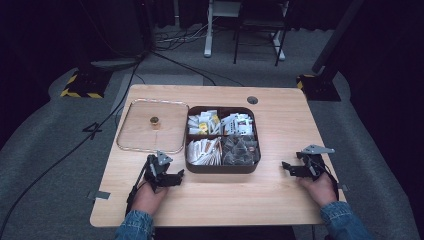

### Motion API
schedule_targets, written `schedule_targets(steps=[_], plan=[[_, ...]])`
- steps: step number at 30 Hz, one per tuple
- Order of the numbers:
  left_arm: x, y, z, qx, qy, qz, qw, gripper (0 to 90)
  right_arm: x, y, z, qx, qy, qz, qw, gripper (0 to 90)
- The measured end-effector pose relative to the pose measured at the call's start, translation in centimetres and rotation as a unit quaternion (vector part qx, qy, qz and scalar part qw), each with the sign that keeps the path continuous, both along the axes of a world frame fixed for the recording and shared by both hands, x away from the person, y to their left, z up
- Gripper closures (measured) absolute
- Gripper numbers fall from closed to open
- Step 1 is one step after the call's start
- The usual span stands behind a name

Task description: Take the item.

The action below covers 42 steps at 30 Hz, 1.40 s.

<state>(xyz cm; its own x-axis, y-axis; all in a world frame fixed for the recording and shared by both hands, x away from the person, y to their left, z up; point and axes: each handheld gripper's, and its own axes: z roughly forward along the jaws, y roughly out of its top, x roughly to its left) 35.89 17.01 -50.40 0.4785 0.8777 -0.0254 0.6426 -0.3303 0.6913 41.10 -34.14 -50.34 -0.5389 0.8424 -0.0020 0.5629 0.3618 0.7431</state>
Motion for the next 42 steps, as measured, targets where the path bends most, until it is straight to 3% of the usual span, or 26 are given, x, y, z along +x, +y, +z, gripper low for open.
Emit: schedule_targets(steps=[4,7,15,22,25,30,36,42], plan=[[0.1,0.0,0.0,0.000,-0.001,0.000,1.0000,15.4,0.0,-0.3,0.2,0.008,0.003,-0.004,1.0000,34.2],[0.1,0.0,0.0,0.000,-0.001,0.000,1.0000,15.3,0.0,-0.4,0.6,0.037,0.027,-0.013,0.9989,39.9],[0.1,0.0,0.0,0.000,-0.001,0.000,1.0000,15.3,-0.5,0.6,2.2,0.043,0.014,0.003,0.9990,40.3],[0.1,0.0,0.0,0.000,-0.001,0.000,1.0000,15.3,-0.5,1.1,4.0,0.081,0.022,0.008,0.9964,40.5],[0.1,0.0,0.0,0.000,-0.001,0.000,1.0000,15.3,-0.4,1.5,4.9,0.089,0.015,0.022,0.9956,40.7],[0.0,0.0,0.0,-0.001,0.001,0.006,1.0000,15.2,0.5,2.8,6.4,0.100,0.011,0.045,0.9939,43.6],[-0.3,0.2,0.0,-0.001,-0.001,0.013,0.9999,15.2,1.7,4.8,7.7,0.095,0.009,0.071,0.9929,46.6],[-0.3,0.2,0.0,-0.002,-0.001,0.013,0.9999,15.3,3.5,6.7,9.1,0.102,0.028,0.080,0.9912,47.7]])
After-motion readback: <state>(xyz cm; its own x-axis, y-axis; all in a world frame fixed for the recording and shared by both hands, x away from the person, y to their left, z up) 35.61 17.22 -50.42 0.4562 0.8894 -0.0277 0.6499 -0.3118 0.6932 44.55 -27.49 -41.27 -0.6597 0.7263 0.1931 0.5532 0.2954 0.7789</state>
